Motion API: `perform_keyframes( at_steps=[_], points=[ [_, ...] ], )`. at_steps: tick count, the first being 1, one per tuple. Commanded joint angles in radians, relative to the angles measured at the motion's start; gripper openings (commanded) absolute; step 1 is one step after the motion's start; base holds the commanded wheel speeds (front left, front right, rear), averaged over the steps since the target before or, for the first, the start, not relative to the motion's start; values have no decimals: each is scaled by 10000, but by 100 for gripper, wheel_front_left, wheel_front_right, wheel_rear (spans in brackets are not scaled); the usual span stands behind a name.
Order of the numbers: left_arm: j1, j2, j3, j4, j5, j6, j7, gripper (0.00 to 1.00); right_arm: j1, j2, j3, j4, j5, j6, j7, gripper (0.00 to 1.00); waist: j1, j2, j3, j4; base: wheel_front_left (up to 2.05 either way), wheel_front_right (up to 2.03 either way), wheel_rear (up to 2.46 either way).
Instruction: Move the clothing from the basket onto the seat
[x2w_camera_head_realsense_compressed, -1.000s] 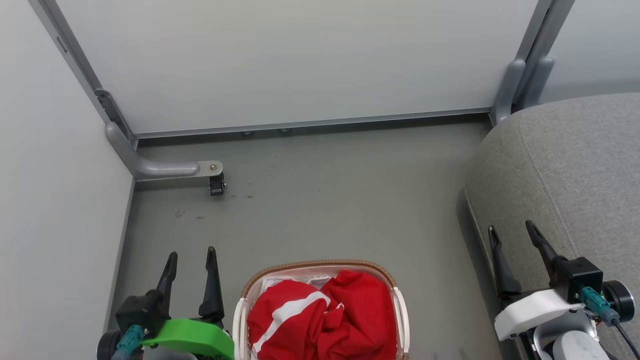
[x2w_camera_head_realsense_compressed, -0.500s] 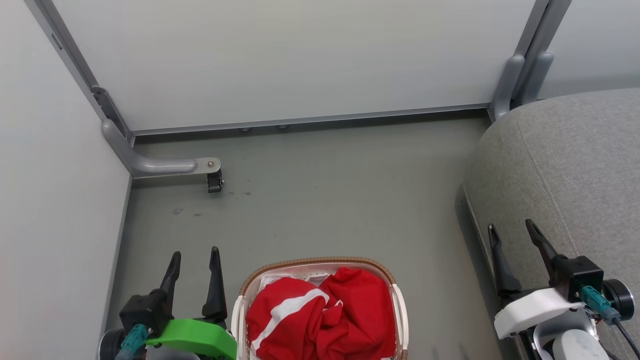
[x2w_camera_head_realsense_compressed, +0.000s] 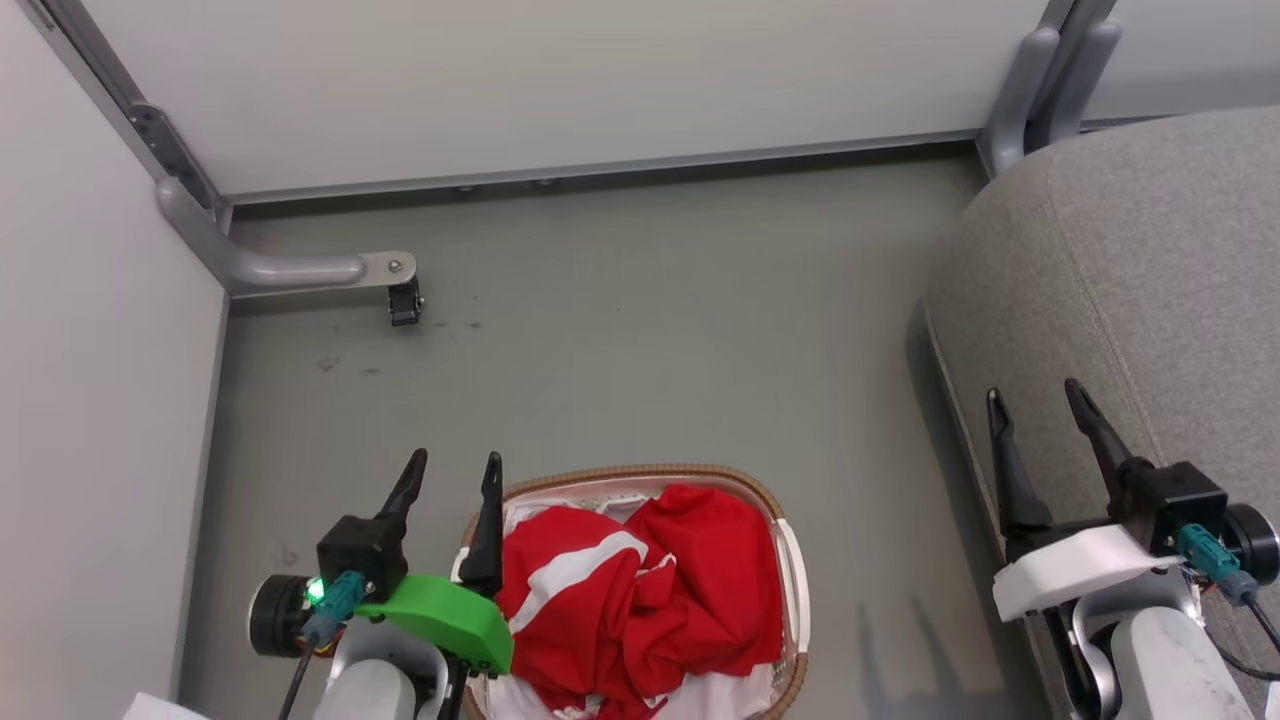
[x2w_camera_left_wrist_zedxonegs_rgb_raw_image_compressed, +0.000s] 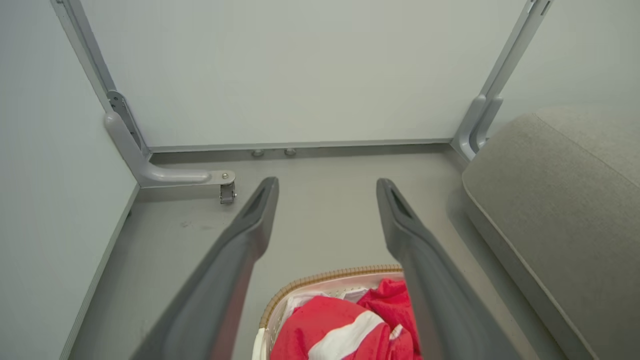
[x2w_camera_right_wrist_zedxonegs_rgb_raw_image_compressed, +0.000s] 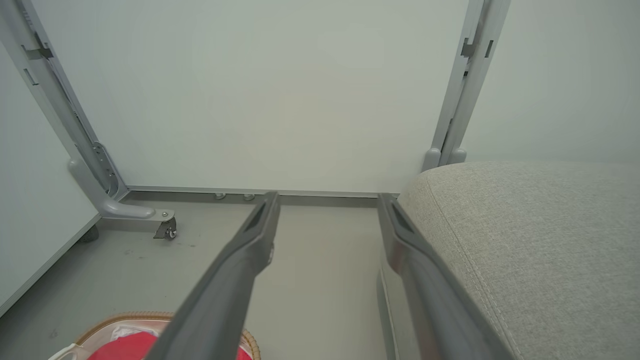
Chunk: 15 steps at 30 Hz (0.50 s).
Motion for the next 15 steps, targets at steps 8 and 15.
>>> perform_keyframes(
  at_steps=[8,15],
  points=[
    [-1442,58,-539,1822,530,-220,3,100,-966,-45,109,-242,68,-3,-48,100,0,0,2231,-778,0,0,0],
    [-2313,204,-954,3598,1099,-379,3,100,-1621,-41,139,-294,265,-5,-48,100,0,0,3530,-1328,0,0,0]
  ],
)
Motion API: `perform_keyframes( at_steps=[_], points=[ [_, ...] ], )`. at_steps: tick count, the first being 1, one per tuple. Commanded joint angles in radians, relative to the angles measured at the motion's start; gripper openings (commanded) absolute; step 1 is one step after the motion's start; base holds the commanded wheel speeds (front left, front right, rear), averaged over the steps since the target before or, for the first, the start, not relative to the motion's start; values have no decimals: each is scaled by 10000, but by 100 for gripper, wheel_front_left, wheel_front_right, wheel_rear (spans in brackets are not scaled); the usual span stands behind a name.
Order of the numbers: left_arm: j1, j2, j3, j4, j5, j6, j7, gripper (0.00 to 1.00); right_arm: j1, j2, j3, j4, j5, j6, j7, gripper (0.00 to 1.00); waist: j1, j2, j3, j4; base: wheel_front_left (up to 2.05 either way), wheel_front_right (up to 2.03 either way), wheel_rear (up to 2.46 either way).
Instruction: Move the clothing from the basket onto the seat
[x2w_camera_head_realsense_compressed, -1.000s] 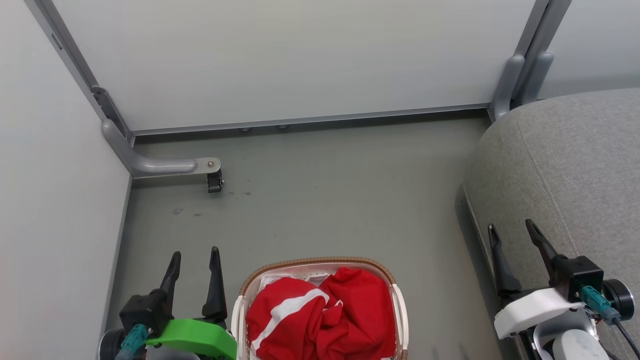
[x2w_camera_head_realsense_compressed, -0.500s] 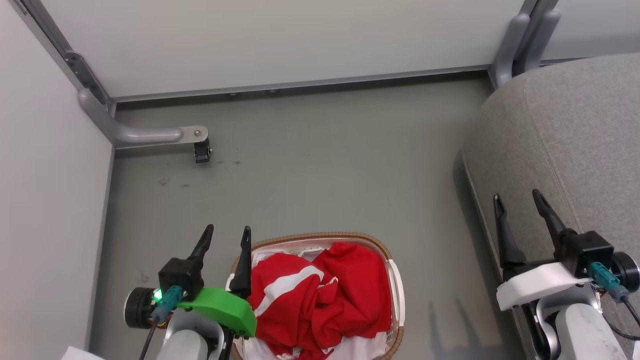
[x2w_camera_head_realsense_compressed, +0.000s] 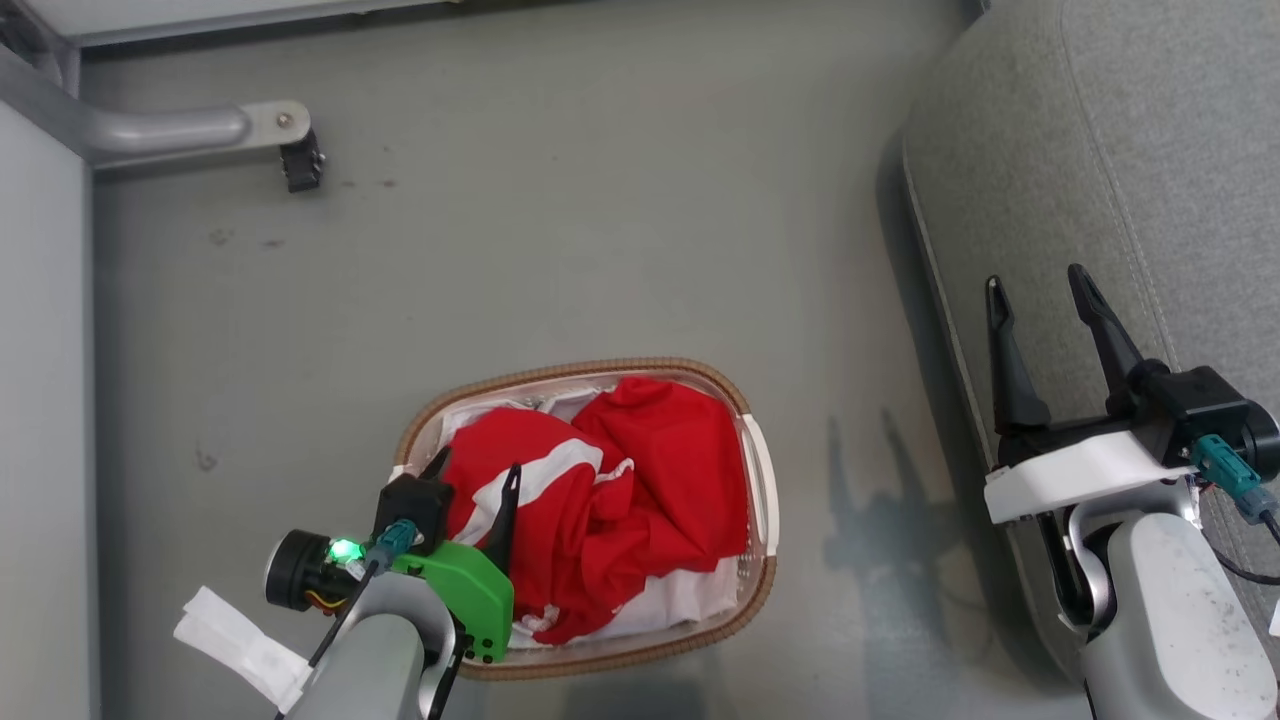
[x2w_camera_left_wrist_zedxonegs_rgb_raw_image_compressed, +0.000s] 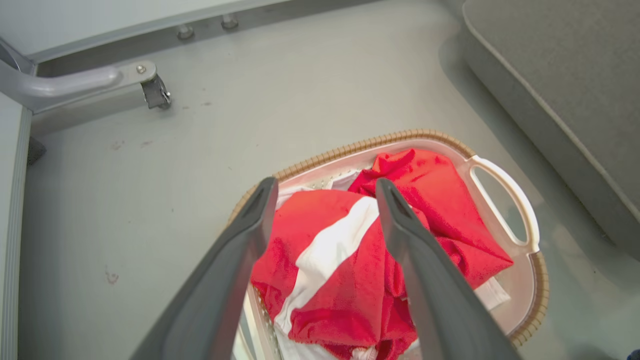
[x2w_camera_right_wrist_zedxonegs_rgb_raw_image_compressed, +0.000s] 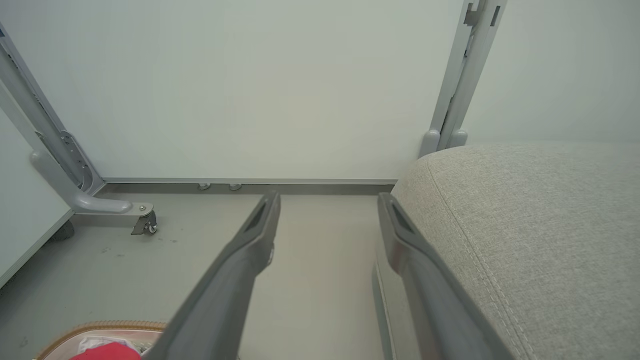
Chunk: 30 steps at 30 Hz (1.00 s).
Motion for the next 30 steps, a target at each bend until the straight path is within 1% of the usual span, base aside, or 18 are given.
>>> perform_keyframes(
  at_steps=[1,7,17,22,26,29,30],
  points=[
    [-334,105,-56,299,125,-34,7,100,-229,-31,10,-41,104,-6,-46,100,-1,0,1211,-730,0,0,0],
    [-1026,283,-416,1551,374,-99,5,100,-636,-28,150,-106,407,-6,-46,100,-1,0,2035,-1130,0,0,0],
    [-1792,406,-653,1970,552,-120,7,100,-1119,-26,396,-137,848,-6,-46,100,-1,0,3056,-1548,0,0,0],
    [-2067,587,-564,2488,495,86,7,100,-1320,-29,474,-133,1002,-6,-46,100,-1,0,3383,-1699,0,0,0],
    [-2279,735,-393,3133,334,312,6,100,-1409,-29,466,-80,1058,-6,-46,100,-1,0,3499,-1748,0,0,0],
    [-2346,762,-232,3438,135,394,7,100,-1462,-29,473,-16,1090,-6,-46,100,-1,0,3519,-1769,0,0,0],
    [-2355,757,-190,3553,56,387,7,85,-1487,-29,475,6,1101,-6,-46,100,-1,0,3495,-1771,0,0,0]
  ],
)
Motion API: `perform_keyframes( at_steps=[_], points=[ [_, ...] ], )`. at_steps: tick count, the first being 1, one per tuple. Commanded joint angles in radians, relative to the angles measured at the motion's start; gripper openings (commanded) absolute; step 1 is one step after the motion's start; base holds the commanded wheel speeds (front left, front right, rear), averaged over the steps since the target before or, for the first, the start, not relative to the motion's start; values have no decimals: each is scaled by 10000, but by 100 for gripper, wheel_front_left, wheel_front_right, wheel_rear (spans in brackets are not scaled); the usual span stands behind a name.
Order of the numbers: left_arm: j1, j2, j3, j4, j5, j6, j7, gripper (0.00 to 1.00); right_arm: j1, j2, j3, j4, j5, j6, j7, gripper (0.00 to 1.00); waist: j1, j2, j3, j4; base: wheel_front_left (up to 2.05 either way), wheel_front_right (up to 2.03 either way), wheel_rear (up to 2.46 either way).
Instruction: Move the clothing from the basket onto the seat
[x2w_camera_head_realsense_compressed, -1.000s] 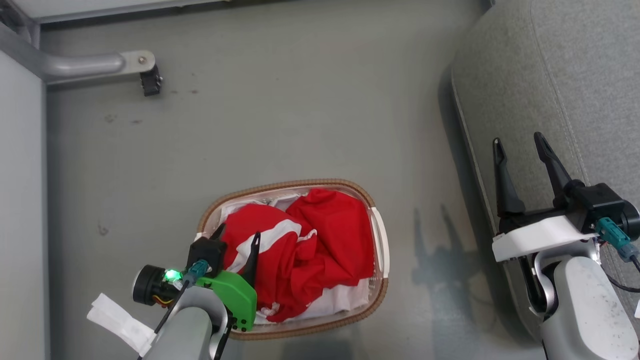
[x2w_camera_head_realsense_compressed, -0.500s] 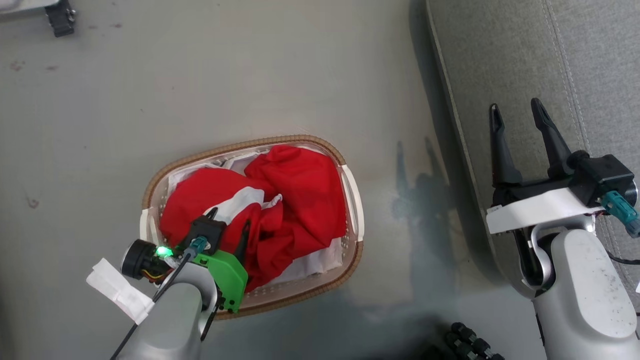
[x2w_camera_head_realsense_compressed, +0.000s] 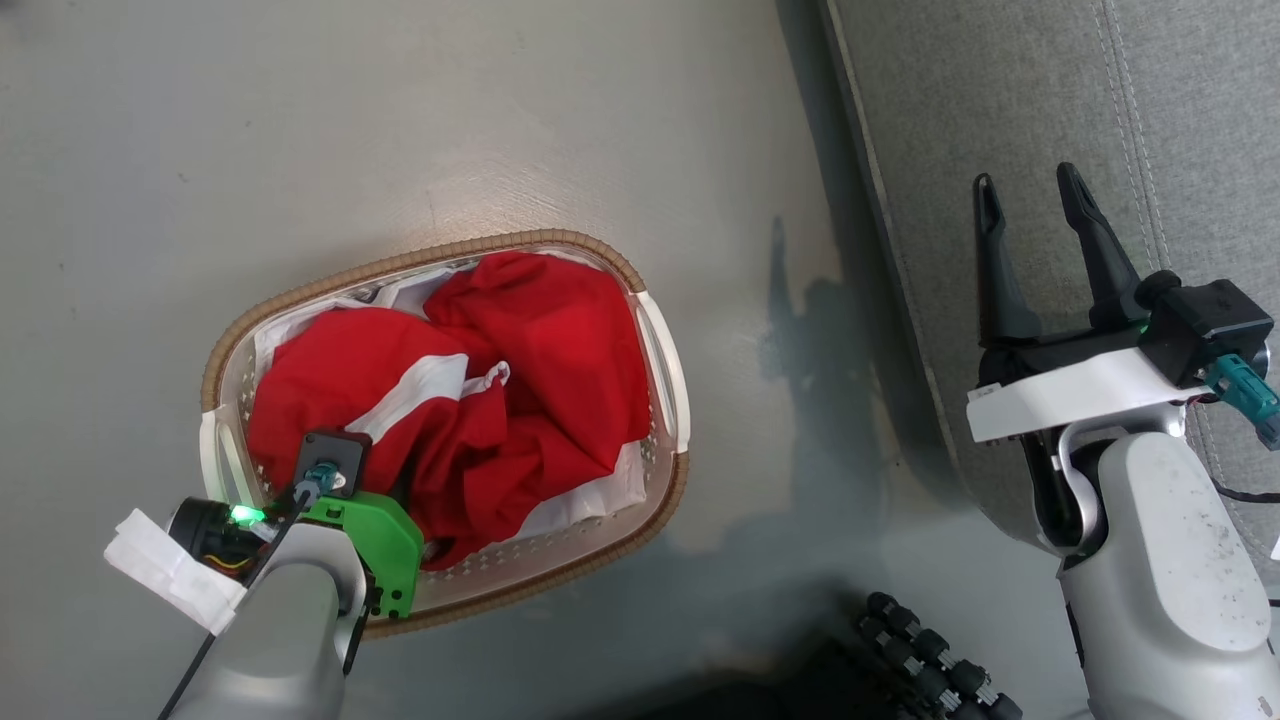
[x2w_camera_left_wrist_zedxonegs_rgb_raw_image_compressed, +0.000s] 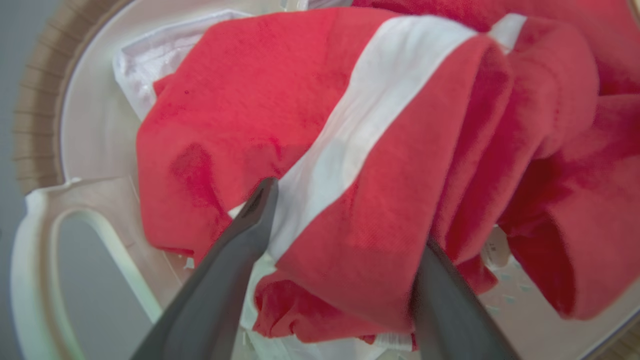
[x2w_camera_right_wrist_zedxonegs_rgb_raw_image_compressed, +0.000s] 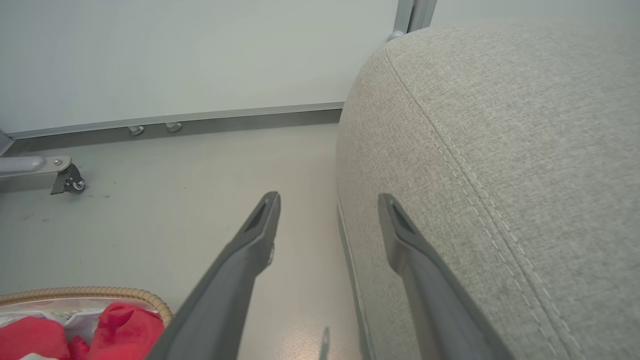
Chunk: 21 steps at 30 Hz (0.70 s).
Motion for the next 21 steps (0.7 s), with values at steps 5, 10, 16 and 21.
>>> perform_keyframes(
  at_steps=[5,10,16,21],
  points=[
    [-60,-9,174,14,-314,-50,7,19,-65,-29,-10,172,15,-6,-46,100,-2,0,-300,34,0,0,0],
    [303,-92,272,-277,-527,-143,7,0,157,-32,-69,286,-156,-6,-46,100,-2,0,-846,247,0,0,0],
    [715,-227,269,-1086,-631,-268,6,0,415,-32,-206,402,-441,-8,-46,100,-2,0,-1739,610,0,0,0],
    [1155,-291,233,-2065,-621,-382,6,0,724,-34,-341,512,-705,-8,-46,100,-2,0,-2664,907,0,0,0]
  ],
)
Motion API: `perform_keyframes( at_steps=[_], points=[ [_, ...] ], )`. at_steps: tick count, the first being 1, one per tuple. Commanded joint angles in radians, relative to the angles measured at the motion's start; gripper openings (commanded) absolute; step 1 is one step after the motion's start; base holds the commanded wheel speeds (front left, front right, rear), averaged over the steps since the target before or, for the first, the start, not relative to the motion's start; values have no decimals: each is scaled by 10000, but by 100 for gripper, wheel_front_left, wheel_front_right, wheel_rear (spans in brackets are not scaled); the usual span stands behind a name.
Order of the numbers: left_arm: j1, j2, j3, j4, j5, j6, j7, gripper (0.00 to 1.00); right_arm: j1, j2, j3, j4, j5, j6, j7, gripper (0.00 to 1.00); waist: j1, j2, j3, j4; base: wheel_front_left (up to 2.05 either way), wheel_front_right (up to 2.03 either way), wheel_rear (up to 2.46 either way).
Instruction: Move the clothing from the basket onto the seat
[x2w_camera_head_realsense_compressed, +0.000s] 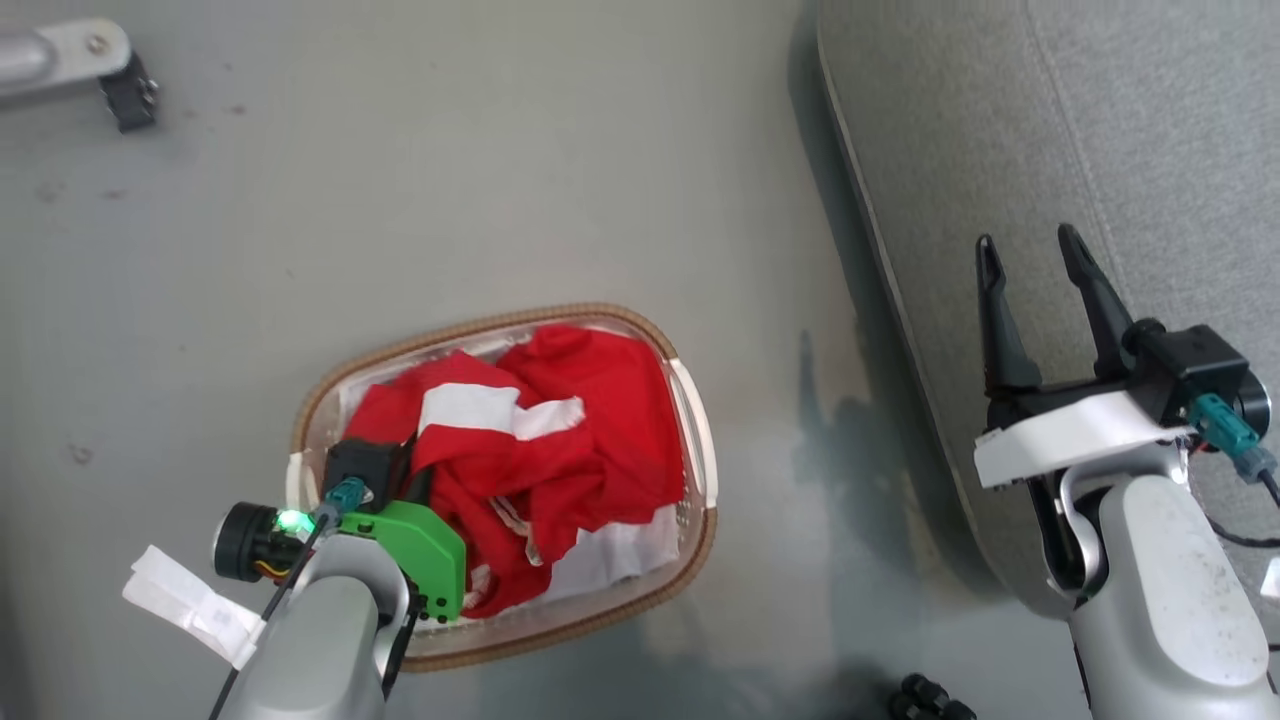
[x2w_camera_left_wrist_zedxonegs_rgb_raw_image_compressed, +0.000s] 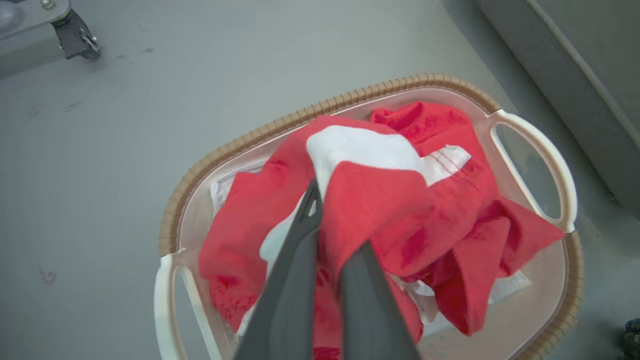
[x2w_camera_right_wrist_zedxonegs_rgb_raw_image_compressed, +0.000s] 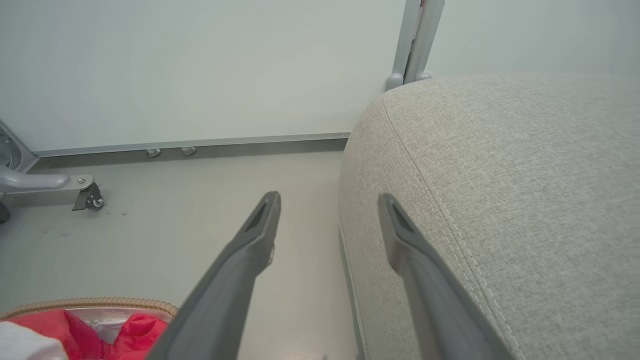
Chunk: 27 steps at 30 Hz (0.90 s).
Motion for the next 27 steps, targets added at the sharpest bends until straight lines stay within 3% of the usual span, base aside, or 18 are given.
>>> perform_keyframes(
  at_steps=[1,8,15,27],
  points=[
    [207,0,41,-286,-76,-43,0,0,241,-41,-55,65,-129,-10,-46,100,-1,-1,-980,453,0,0,0],
    [629,267,24,-1746,27,-132,-3,0,916,-41,-246,267,-472,-10,-46,100,-1,-1,-2428,815,0,0,0],
    [-73,716,-162,-2454,82,-162,-3,0,1573,-43,-358,396,-769,-10,-46,100,-1,-1,-3599,1106,0,0,0],
    [-2415,1791,-1865,-2948,-918,-166,434,0,1995,-40,-101,359,-861,-10,-46,100,-1,-1,-4698,1192,0,0,0]
  ],
)
